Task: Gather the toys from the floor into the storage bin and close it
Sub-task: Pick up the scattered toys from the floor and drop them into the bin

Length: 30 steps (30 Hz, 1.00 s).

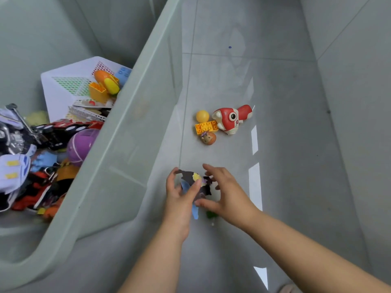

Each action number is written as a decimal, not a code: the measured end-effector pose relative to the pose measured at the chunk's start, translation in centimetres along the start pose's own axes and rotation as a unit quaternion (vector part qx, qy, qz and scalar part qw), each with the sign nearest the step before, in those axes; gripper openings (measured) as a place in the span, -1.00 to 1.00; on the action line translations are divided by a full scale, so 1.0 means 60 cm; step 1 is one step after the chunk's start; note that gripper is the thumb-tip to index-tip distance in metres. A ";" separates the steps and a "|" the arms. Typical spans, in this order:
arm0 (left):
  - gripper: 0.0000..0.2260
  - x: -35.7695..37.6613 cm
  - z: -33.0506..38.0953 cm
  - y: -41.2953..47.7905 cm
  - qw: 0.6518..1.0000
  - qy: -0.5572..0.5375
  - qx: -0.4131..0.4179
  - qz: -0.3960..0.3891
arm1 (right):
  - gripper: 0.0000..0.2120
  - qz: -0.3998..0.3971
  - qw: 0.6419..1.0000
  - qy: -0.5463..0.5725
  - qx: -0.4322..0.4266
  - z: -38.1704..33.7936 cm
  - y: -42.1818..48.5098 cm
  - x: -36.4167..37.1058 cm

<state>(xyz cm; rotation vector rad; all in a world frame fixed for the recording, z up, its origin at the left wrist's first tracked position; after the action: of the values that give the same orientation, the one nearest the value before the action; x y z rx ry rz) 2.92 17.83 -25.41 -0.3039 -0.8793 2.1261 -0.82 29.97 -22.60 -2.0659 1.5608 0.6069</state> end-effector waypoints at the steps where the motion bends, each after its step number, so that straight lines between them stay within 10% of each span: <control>1: -0.48 -0.002 0.000 0.002 1.000 0.015 0.020 0.013 | -0.26 0.021 1.000 -0.011 0.008 0.009 -0.013 -0.001; 8: -0.30 -0.023 -0.014 0.013 0.992 0.109 0.062 0.025 | -0.75 -0.006 0.975 -0.212 -0.067 0.093 -0.064 0.017; 11: -0.36 -0.024 -0.004 0.011 0.994 0.096 0.054 0.017 | -0.90 0.132 0.984 -0.097 0.073 0.089 -0.042 -0.017; 21: -0.60 0.002 -0.004 -0.006 0.999 -0.007 -0.039 0.027 | -0.65 0.112 0.993 -0.006 -0.040 -0.015 0.011 -0.025; 30: -0.65 -0.003 0.011 -0.008 0.997 -0.045 -0.047 0.048 | -0.65 0.041 0.964 -0.249 -0.080 0.036 0.197 0.022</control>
<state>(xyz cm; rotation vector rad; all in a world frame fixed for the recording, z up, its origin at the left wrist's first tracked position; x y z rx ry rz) 3.02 17.58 -24.61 -0.3058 -1.0386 2.2055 -12.05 27.51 -26.37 -1.7720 1.3347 1.2113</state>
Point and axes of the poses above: each hand's wrist, its own y-axis towards the middle knuckle, its own x-axis out of the palm, z = x × y, the point moved 3 cm from there along y, towards the middle knuckle, and after that the axes turned 15 degrees about z, right-handed, at the moved point
